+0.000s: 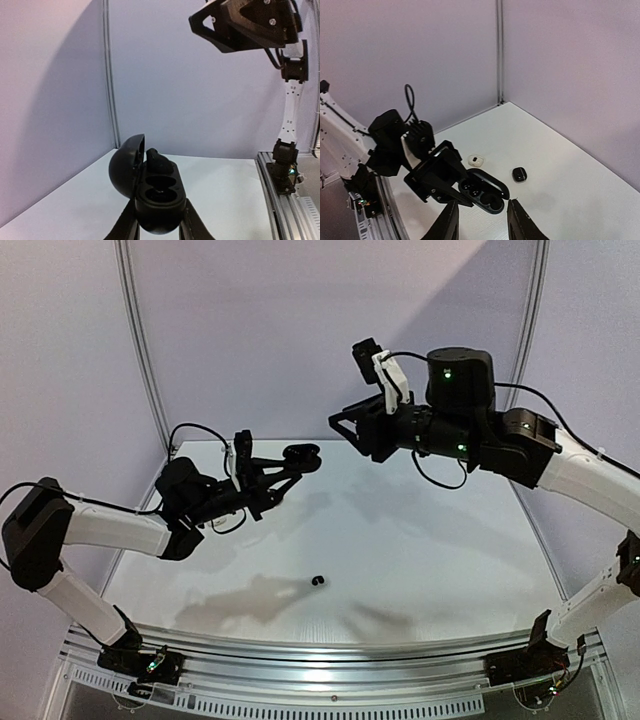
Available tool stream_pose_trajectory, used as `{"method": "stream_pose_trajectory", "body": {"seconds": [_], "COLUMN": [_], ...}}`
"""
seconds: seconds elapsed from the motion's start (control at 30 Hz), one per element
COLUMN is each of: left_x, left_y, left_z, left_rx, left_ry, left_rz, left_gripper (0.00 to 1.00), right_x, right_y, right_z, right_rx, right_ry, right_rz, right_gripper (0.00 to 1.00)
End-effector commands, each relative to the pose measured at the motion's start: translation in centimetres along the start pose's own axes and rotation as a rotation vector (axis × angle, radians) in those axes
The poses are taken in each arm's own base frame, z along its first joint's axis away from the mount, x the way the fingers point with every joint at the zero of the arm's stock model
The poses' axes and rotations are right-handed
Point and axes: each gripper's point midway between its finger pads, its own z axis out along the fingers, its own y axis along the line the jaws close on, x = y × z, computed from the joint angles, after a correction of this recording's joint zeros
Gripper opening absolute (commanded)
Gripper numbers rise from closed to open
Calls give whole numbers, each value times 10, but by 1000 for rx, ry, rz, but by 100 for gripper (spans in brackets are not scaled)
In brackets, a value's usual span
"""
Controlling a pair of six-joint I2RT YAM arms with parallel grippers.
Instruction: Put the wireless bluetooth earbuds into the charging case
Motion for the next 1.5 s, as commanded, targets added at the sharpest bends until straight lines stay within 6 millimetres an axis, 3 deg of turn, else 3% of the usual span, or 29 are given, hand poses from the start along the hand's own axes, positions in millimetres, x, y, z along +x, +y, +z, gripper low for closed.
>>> {"method": "stream_pose_trajectory", "body": {"seconds": [0.0, 0.17, 0.3, 0.5, 0.63, 0.9, 1.47], "left_x": [-21, -28, -30, -33, -35, -35, -35], "left_y": [-20, -39, -50, -53, -54, -57, -57], "left_z": [1, 1, -1, -2, -1, -2, -2], "left_rx": [149, 274, 338, 360, 371, 387, 386], "left_ry": [-23, -27, -37, -49, -56, -55, -56], "left_rz": [-39, -67, -44, 5, 26, 38, 55], "left_gripper": [0, 0, 0, 0, 0, 0, 0], "right_x": [26, 36, 45, 53, 61, 60, 73], "right_y": [35, 50, 51, 48, 42, 28, 24], "right_z": [-10, -15, -11, -7, 1, 6, 20], "right_rx": [-244, -362, -363, -352, -323, -243, -222], "right_ry": [101, 140, 195, 223, 255, 244, 315], "right_rz": [-64, -63, -71, -120, -140, -184, -205], "right_gripper": [33, 33, 29, 23, 22, 20, 17]}}
